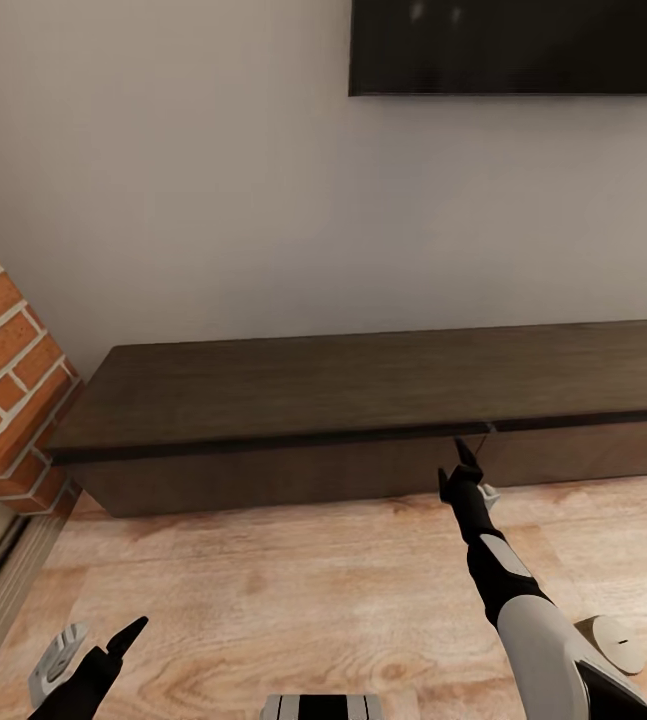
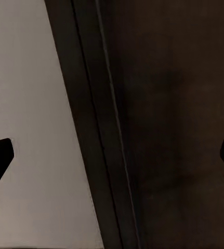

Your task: Place each of the two pumpkins and all three candles from the living room inside a cabinet in the living room (use any cabinet), then make sure every cabinet is closed, and position the cauldron so it is next to a table in the living room.

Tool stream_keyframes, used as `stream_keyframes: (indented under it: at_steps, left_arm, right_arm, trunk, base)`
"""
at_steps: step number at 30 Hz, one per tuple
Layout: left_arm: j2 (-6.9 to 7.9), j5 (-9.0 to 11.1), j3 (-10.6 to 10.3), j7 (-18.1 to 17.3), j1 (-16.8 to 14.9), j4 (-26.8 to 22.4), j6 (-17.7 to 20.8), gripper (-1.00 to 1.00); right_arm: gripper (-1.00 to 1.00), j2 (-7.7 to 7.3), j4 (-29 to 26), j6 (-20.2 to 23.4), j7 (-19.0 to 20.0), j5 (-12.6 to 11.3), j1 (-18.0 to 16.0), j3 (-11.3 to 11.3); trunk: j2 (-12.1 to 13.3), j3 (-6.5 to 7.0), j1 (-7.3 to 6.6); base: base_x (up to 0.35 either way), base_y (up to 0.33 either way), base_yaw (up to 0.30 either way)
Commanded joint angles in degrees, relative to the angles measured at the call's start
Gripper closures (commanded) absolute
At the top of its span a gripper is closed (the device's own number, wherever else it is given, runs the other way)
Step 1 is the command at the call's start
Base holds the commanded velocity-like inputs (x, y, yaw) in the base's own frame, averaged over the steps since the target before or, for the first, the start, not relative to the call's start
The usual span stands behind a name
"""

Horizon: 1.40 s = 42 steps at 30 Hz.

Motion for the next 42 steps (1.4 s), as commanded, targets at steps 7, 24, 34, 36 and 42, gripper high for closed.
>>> stream_keyframes:
  at_steps: [7, 24, 34, 36, 42]
  left_arm:
    - [0.08, 0.2, 0.1, -0.3, 0.0, -0.1, 0.3, -1.00]
    - [0.42, 0.1, 0.1, -8.1, 0.2, -1.3, 0.6, -1.00]
    - [0.21, -0.5, -0.4, -10.5, 0.2, -1.0, 0.4, -1.00]
    - [0.16, -0.7, -0.4, -10.5, 0.3, -0.8, 0.3, -1.00]
    - [0.07, -1.8, -0.5, -10.3, 1.0, 0.1, -0.3, -1.00]
  right_arm:
    - [-1.00, 0.04, 0.0, 0.5, 3.5, -0.5, 0.0, -0.2]
    - [-1.00, 0.04, 0.1, 0.4, 4.1, -0.3, 0.0, -0.2]
    - [-1.00, 0.04, 0.1, 0.3, 4.2, -0.4, 0.0, -0.2]
    - [-1.00, 0.04, 0.1, 0.2, 4.2, -0.4, 0.0, -0.2]
    - [-1.00, 0.04, 0.0, 0.1, 4.2, -0.4, 0.0, -0.2]
  trunk:
    - [0.0, -0.03, -0.01]
    - [-0.1, -1.81, 0.20]
    - [-0.1, -1.81, 0.20]
    - [-0.1, -1.81, 0.20]
    - [-0.1, -1.81, 0.20]
  base:
    - [0.000, 0.000, 0.000]
    - [0.000, 0.000, 0.000]
    - [0.000, 0.000, 0.000]
    - [0.002, 0.000, 0.000]
    - [0.134, 0.000, 0.000]
